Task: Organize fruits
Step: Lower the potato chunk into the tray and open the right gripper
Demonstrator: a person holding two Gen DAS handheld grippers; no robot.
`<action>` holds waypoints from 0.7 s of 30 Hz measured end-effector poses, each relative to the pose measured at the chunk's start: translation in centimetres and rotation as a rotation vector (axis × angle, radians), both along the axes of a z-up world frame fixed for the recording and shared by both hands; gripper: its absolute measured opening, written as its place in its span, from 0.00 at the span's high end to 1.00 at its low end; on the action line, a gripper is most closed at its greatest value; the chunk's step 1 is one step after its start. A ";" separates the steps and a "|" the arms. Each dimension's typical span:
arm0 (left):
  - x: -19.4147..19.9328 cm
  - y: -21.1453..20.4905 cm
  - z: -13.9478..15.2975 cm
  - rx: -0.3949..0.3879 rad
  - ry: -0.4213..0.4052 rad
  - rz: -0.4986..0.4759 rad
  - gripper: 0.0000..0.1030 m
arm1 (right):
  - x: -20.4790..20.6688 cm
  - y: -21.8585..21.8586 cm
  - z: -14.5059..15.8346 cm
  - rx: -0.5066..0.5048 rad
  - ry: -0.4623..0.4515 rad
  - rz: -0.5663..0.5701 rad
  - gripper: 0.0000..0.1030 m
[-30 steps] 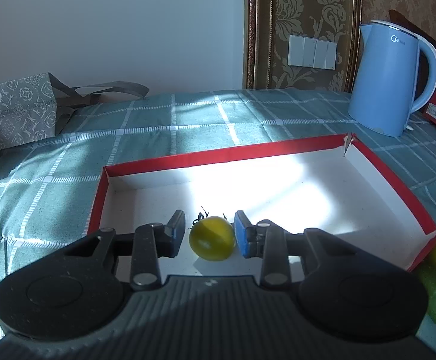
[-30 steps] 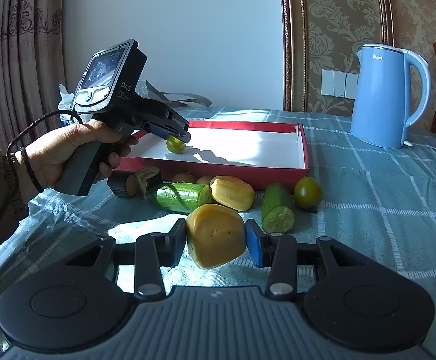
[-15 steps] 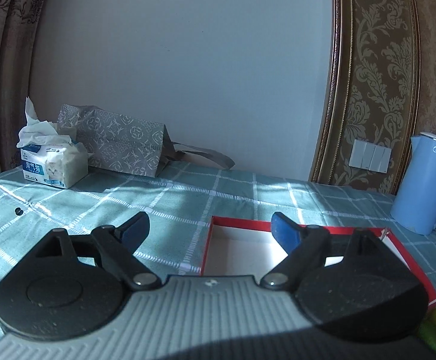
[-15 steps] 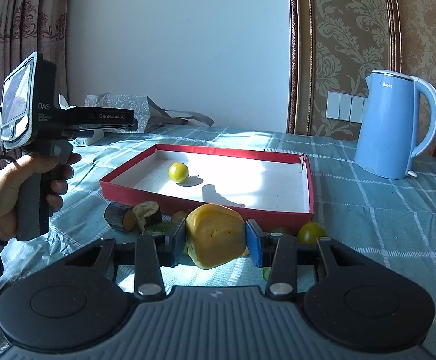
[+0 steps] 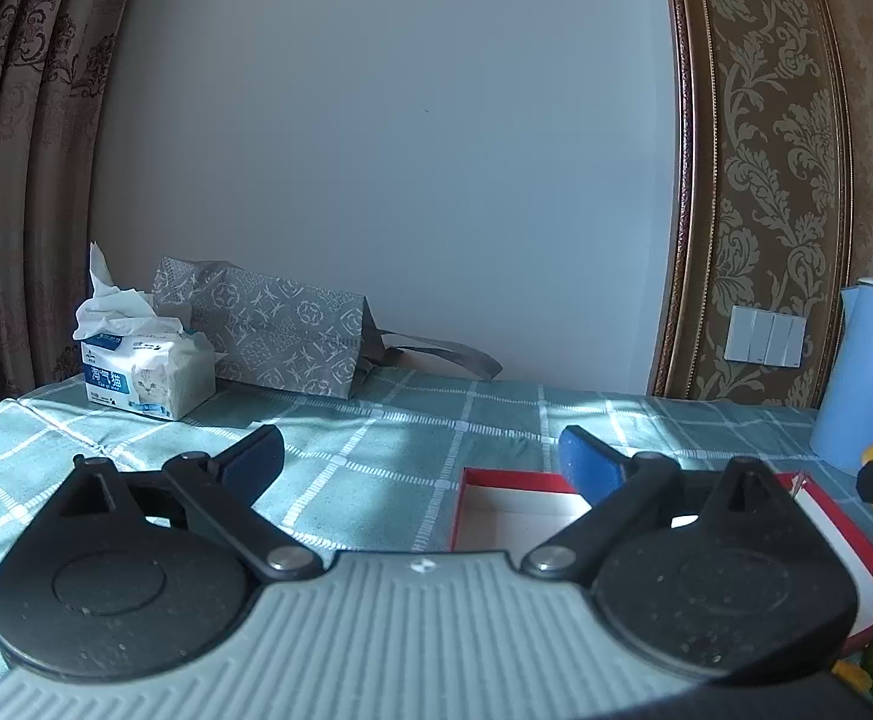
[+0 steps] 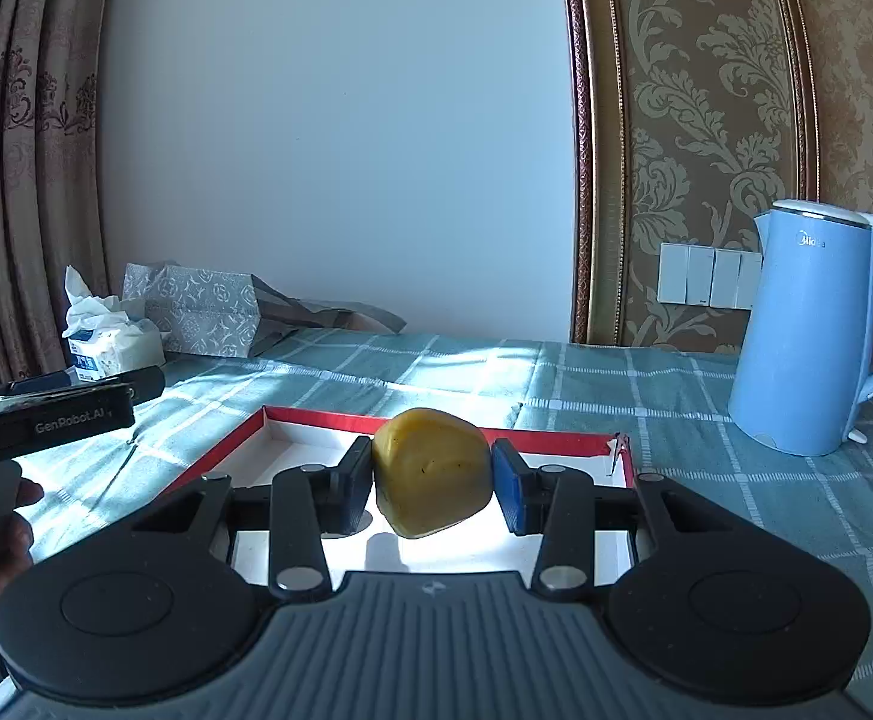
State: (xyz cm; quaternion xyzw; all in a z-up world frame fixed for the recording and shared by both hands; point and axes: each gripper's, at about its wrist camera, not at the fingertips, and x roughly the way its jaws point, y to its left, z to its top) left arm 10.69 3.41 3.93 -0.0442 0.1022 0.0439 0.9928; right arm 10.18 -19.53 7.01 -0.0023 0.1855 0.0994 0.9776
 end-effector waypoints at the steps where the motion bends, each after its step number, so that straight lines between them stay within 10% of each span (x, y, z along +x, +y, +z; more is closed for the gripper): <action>1: 0.0 0.0 -0.1 -0.001 0.005 -0.003 0.06 | 1.1 0.1 -0.1 -0.006 0.007 -0.005 0.60; 21: 0.3 -0.4 -0.5 0.027 0.025 0.009 0.00 | 10.8 -3.6 -5.7 0.002 0.237 -0.170 0.58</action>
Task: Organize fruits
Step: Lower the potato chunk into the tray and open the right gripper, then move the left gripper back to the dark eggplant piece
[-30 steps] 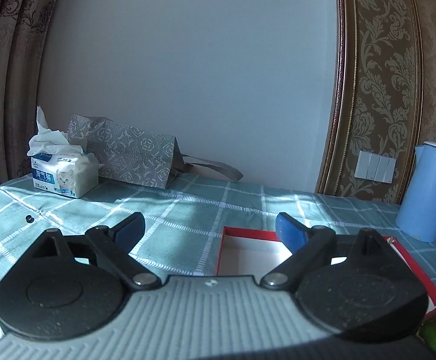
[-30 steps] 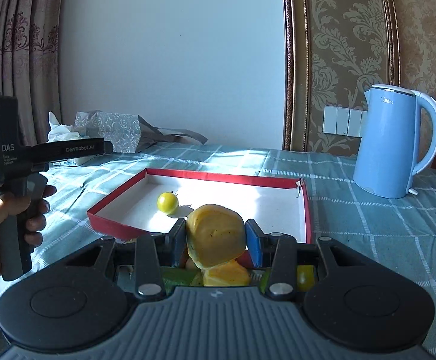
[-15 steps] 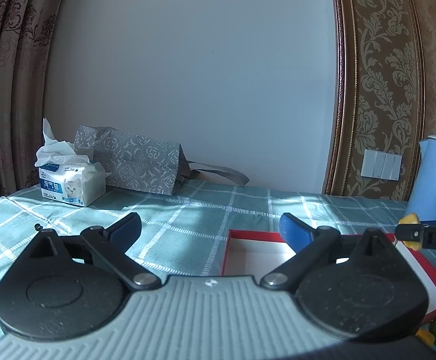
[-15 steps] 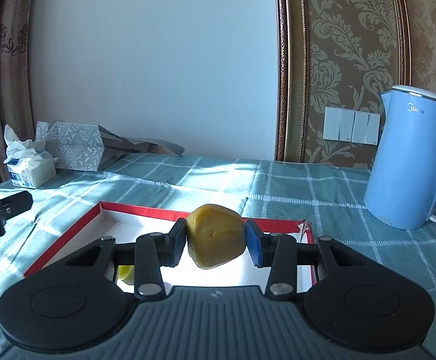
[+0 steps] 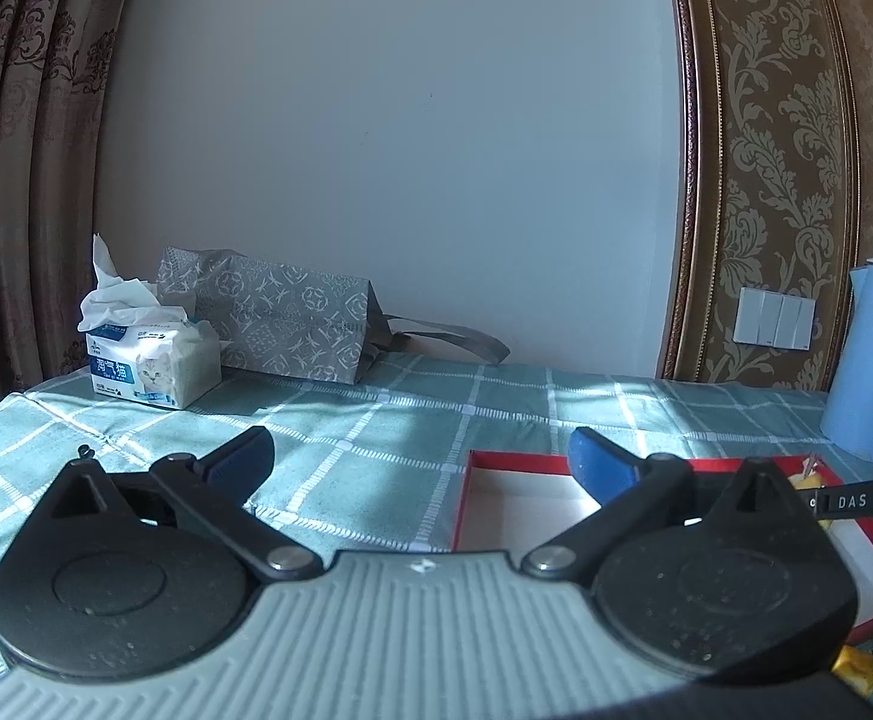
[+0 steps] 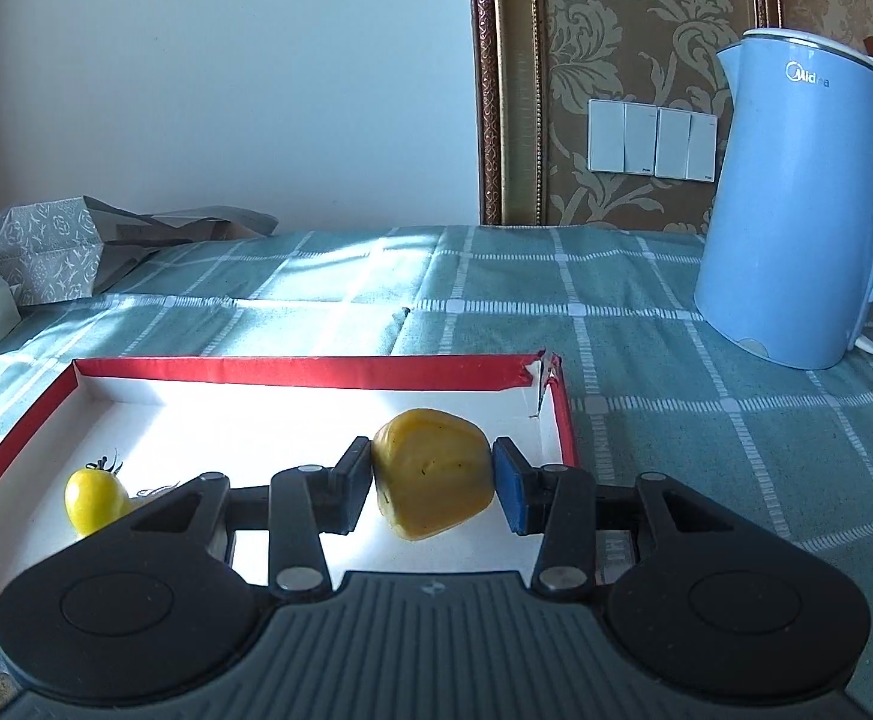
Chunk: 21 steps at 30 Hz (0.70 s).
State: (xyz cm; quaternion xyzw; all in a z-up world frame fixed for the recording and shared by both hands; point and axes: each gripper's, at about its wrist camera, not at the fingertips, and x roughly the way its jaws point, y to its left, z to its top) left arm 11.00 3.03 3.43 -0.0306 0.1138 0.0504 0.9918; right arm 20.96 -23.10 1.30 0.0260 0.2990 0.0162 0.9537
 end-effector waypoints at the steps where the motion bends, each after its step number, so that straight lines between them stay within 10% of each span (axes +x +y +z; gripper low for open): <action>1: 0.0 -0.1 -0.1 0.004 -0.001 0.003 0.00 | 0.0 -0.1 0.0 0.006 0.000 0.001 0.57; 8: -0.1 0.0 -0.1 -0.003 -0.021 -0.006 0.00 | -0.7 -0.9 1.0 0.032 -0.035 -0.018 0.35; 12: -0.4 -0.3 0.2 -0.037 -0.034 -0.059 0.00 | -1.5 -1.5 2.2 0.018 -0.053 -0.062 0.03; 17: -2.7 -1.0 -0.4 -0.078 0.077 -0.178 0.00 | -3.4 -1.6 4.1 -0.014 -0.110 -0.064 0.00; 21: -5.4 -3.0 -1.8 0.076 0.155 -0.298 0.00 | -6.1 -1.6 5.1 -0.003 -0.141 -0.097 0.00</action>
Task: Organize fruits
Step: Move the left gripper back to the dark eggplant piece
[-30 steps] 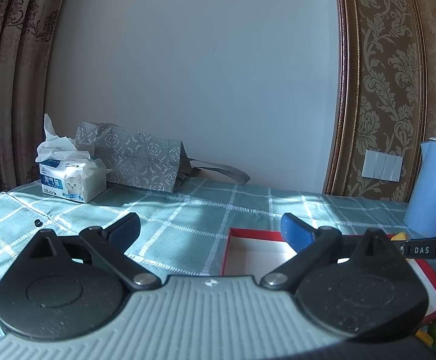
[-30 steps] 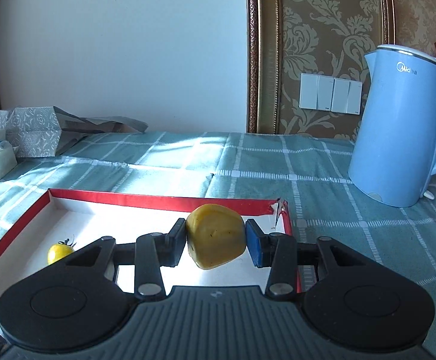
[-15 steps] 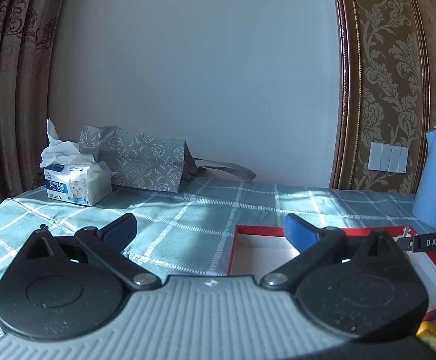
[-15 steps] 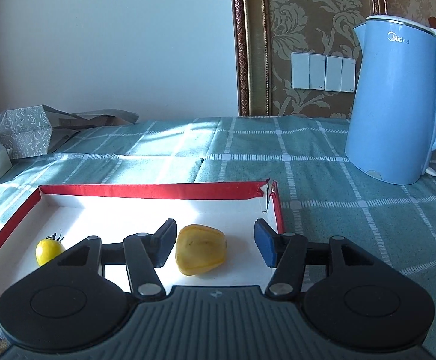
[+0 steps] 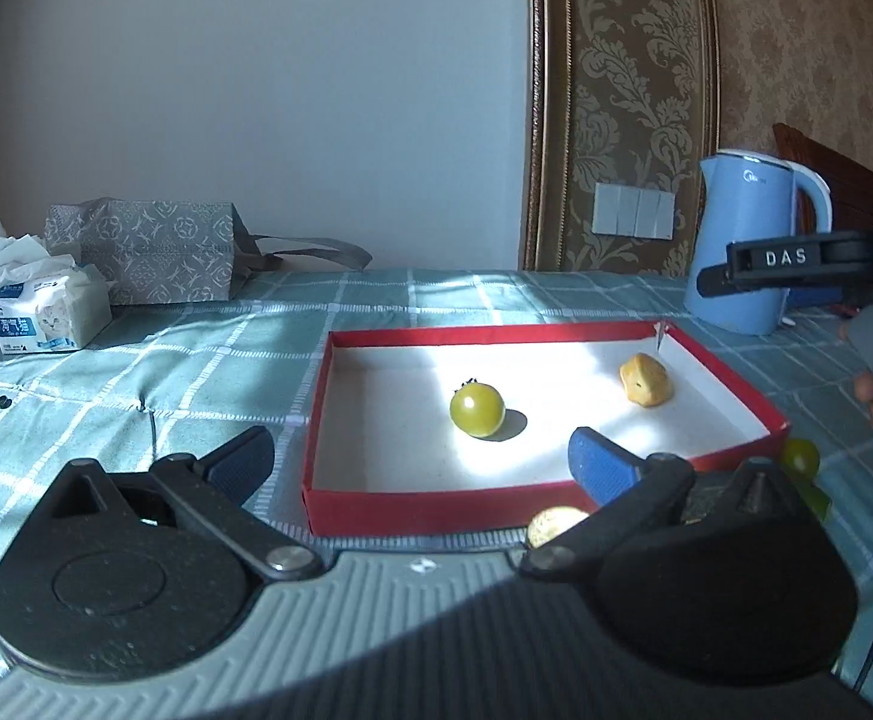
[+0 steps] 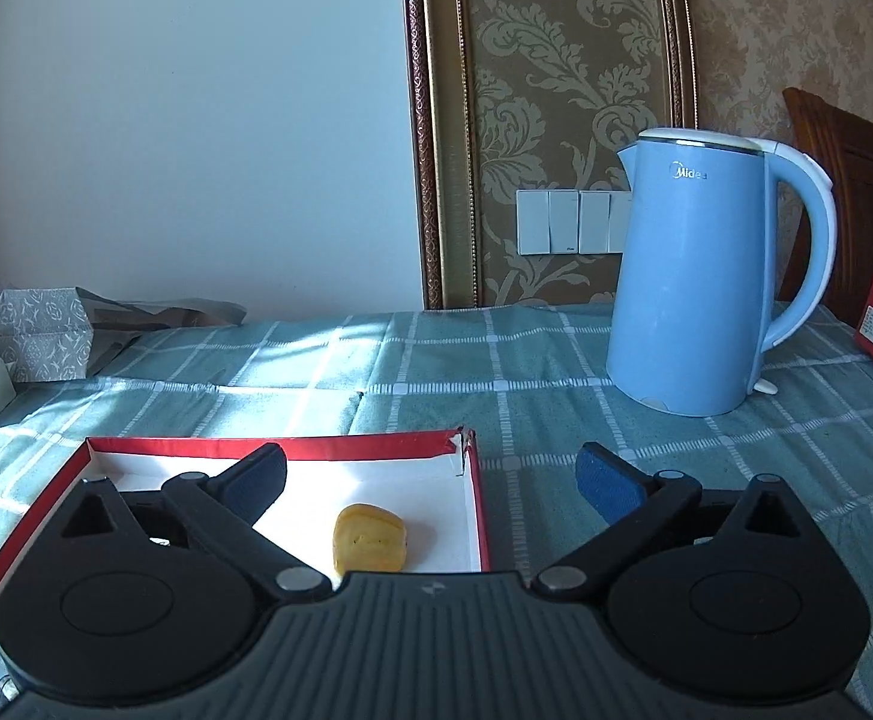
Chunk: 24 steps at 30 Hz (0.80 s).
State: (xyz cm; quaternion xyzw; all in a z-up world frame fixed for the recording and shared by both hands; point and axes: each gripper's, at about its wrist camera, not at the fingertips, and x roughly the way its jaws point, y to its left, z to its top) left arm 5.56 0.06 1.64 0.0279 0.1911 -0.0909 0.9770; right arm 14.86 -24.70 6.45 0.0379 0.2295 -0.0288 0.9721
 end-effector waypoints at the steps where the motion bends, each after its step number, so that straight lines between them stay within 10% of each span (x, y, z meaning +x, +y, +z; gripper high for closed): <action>1: -0.6 -0.4 -0.4 0.029 -0.001 -0.009 0.00 | -0.9 0.0 0.0 -0.013 -0.006 0.015 0.00; 11: -1.6 -2.9 -3.5 0.149 0.055 -0.007 0.00 | -9.9 -2.5 -3.9 0.095 -0.179 0.014 0.00; 24: -0.7 -1.3 -3.4 0.083 0.130 0.014 0.16 | -10.2 -5.4 -5.4 0.233 -0.138 -0.031 0.00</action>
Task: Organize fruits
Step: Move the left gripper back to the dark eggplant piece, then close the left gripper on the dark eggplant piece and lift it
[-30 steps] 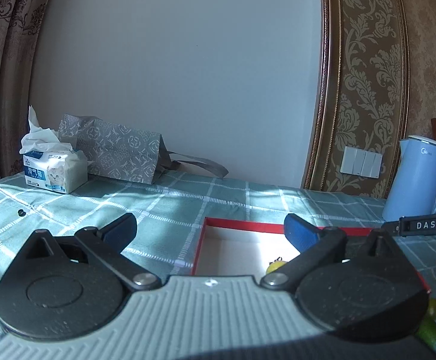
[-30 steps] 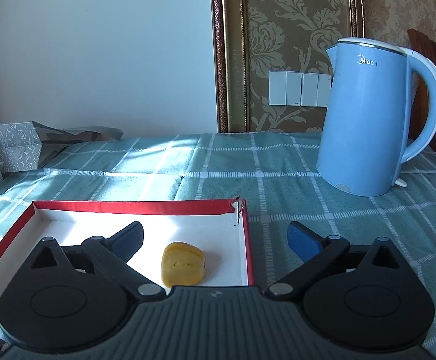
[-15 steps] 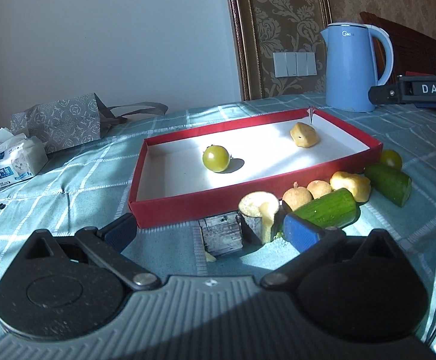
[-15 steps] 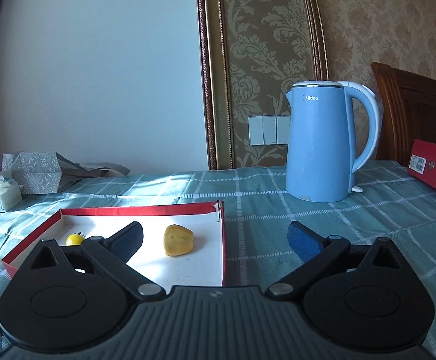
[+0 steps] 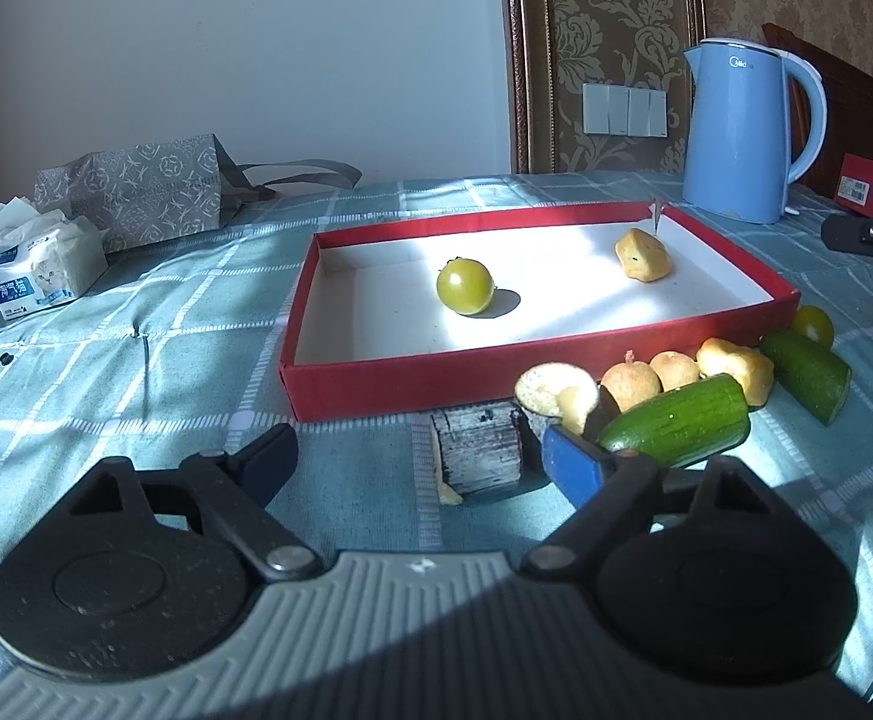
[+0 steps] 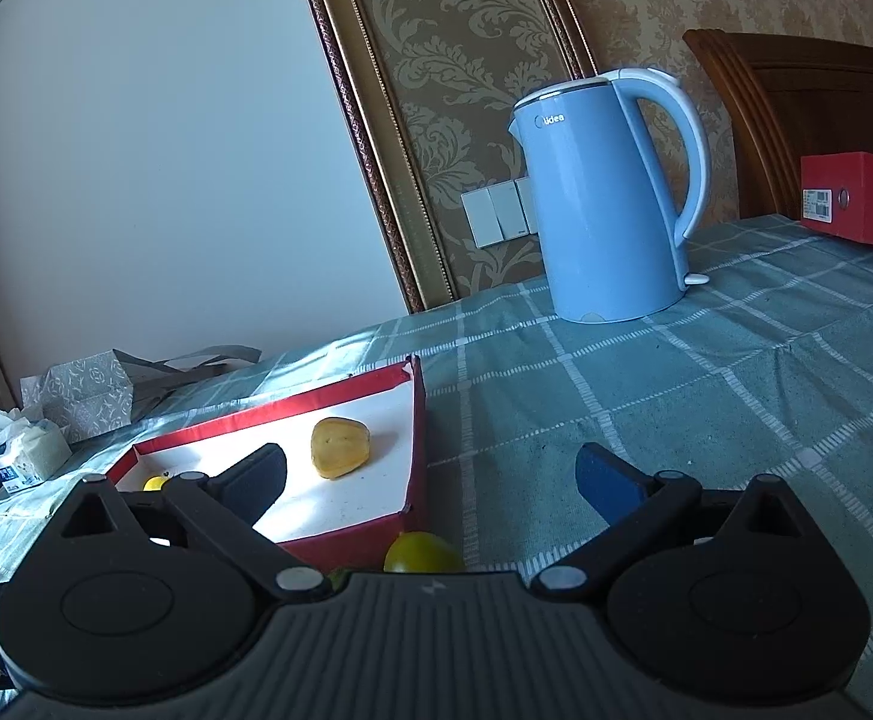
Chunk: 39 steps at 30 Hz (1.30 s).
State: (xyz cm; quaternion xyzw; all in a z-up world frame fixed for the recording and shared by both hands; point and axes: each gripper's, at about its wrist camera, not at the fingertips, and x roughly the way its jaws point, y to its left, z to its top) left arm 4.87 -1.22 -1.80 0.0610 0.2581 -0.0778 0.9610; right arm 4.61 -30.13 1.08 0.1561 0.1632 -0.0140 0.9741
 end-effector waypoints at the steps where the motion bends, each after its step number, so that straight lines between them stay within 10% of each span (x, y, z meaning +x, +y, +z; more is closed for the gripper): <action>1: 0.1 0.1 0.0 -0.008 0.007 -0.004 0.16 | 0.0 0.0 0.0 -0.001 -0.001 -0.001 0.00; 21: 2.3 -0.3 -0.8 -0.007 0.083 -0.032 0.46 | -0.1 0.1 0.1 -0.018 -0.005 -0.026 0.00; 28: 2.2 -0.8 -0.6 -0.035 0.093 -0.076 0.71 | -0.1 0.4 0.2 -0.055 -0.003 -0.029 0.00; 39: 0.5 -0.3 0.5 -0.047 -0.018 -0.024 0.72 | -1.0 0.5 1.3 -0.135 -0.043 -0.034 0.00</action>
